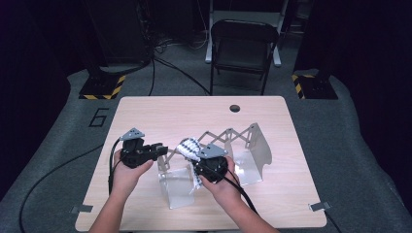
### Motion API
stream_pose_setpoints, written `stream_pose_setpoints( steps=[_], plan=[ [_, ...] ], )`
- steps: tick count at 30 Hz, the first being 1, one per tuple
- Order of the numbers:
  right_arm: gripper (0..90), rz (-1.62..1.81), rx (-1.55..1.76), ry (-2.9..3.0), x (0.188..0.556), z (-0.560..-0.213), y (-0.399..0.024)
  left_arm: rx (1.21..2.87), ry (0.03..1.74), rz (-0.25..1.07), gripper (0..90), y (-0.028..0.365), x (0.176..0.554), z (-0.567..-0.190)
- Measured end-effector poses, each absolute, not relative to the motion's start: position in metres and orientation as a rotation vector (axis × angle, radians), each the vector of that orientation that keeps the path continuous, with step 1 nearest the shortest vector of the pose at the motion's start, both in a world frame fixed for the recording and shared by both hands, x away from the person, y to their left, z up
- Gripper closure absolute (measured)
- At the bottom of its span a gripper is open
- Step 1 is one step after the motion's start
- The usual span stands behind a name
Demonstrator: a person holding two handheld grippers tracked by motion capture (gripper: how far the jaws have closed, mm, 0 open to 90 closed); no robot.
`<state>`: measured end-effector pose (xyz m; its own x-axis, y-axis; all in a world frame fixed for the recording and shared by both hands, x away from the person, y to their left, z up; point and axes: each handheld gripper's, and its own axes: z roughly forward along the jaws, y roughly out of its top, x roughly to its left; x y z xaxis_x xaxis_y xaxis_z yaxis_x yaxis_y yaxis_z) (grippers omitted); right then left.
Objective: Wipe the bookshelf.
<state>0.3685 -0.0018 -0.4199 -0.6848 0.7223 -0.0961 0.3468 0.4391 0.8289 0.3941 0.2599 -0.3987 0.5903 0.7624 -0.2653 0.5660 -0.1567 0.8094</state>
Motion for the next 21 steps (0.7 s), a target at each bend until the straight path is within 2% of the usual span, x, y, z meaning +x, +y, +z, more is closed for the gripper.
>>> stream_pose_setpoints(
  steps=[4,7,21],
  plan=[
    [72.8,1.119,0.93,2.232,0.371,-0.421,-0.004,1.83,1.075,0.246,65.8,0.257,0.395,-0.399],
    [74.6,1.115,0.937,2.227,0.373,-0.422,-0.011,1.842,1.063,0.241,65.9,0.253,0.397,-0.4],
    [76.1,1.107,1.004,2.169,0.384,-0.421,-0.05,1.832,1.029,0.204,64.6,0.212,0.41,-0.402]
  ],
)
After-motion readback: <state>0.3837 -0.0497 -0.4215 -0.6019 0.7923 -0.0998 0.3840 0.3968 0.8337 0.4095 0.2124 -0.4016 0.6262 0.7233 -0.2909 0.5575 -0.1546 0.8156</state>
